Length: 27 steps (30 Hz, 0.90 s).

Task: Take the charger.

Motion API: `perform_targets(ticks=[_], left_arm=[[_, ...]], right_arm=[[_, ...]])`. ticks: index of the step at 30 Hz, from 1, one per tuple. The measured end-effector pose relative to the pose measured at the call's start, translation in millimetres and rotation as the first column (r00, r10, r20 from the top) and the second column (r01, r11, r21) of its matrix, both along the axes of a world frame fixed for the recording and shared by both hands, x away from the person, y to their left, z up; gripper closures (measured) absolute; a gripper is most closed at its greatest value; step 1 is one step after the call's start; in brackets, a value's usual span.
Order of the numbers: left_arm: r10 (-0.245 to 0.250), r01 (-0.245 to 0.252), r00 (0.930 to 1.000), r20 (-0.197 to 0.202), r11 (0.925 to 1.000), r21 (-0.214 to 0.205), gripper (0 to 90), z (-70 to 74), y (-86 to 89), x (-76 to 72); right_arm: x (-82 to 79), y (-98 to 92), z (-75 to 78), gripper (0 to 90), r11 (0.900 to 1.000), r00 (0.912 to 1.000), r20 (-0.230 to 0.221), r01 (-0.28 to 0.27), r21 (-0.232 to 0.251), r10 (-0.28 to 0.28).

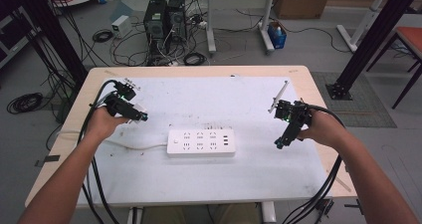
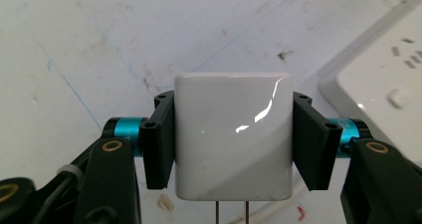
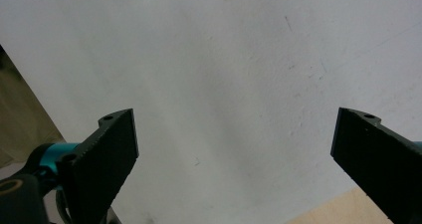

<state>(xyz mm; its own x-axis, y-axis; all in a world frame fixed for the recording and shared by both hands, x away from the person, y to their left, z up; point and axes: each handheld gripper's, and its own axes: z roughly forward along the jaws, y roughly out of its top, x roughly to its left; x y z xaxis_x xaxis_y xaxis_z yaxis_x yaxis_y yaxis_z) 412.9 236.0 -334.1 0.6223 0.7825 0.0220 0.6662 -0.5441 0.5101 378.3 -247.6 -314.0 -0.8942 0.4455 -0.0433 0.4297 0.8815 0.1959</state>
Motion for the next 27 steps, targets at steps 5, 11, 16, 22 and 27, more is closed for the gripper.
perform_targets(ticks=[5,11,16,22,27], left_arm=[[-0.092,0.093,0.9947,0.046,0.9956,-0.013,42.6,33.5,-6.5,-17.0],[-0.210,0.211,0.9758,0.060,0.9774,-0.011,42.6,56.9,-16.6,-32.8],[-0.321,0.322,0.9460,0.045,0.9468,-0.010,42.6,73.2,-34.6,-48.7],[-0.377,0.377,0.9261,0.017,0.9262,0.003,42.6,81.3,-47.2,-58.3],[-0.398,0.398,0.9175,0.001,0.9173,0.018,42.6,82.9,-51.8,-62.7]], right_arm=[[-3.4,-0.6,1.6,3.9,1.0000,1.0000,0.004,0.008,0.002,-0.008],[-5.1,-1.0,1.6,4.0,1.0000,0.9999,0.012,0.005,0.006,-0.005],[-8.6,1.4,2.8,4.0,1.0000,0.9998,0.018,-0.002,0.006,0.002],[-12.4,3.2,5.2,4.0,0.9999,0.9996,0.027,-0.010,0.008,0.010],[-13.7,2.8,8.4,4.0,1.0000,0.9995,0.033,-0.004,0.007,0.004]])
